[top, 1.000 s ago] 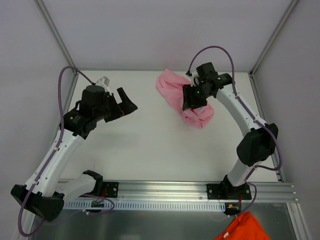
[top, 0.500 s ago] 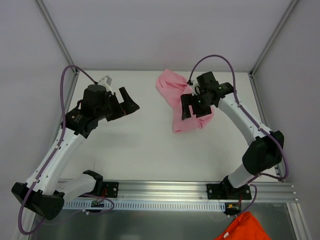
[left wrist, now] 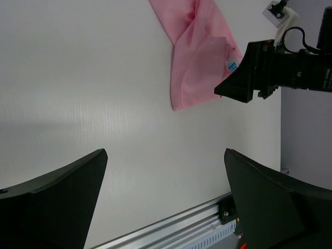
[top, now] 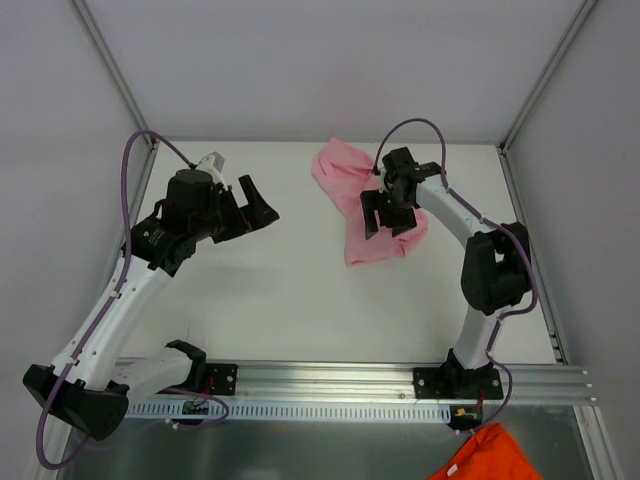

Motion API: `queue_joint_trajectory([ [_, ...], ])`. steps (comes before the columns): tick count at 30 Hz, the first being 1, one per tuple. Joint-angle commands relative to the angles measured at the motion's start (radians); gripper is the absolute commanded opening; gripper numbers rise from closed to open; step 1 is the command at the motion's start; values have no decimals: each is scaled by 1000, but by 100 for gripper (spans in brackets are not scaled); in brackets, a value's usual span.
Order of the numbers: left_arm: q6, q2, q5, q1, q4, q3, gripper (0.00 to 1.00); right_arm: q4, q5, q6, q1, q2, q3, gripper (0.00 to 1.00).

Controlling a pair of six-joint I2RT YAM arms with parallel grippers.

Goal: Fold and stack the t-shirts
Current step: Move the tshirt to the center of the board

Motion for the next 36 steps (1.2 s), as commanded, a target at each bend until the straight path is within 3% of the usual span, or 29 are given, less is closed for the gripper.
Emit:
queue_joint_trajectory([
  [1,21,-14,-15,-11,-15,47,99,10,32,-16,-18,66,118,78],
  [16,28,-37,-57,-11,-84,75,99,37,56,-27,-55,135,93,75],
  [36,42,-11,-74,-9,-92,107,99,83,-246,18,-148,100,43,66],
])
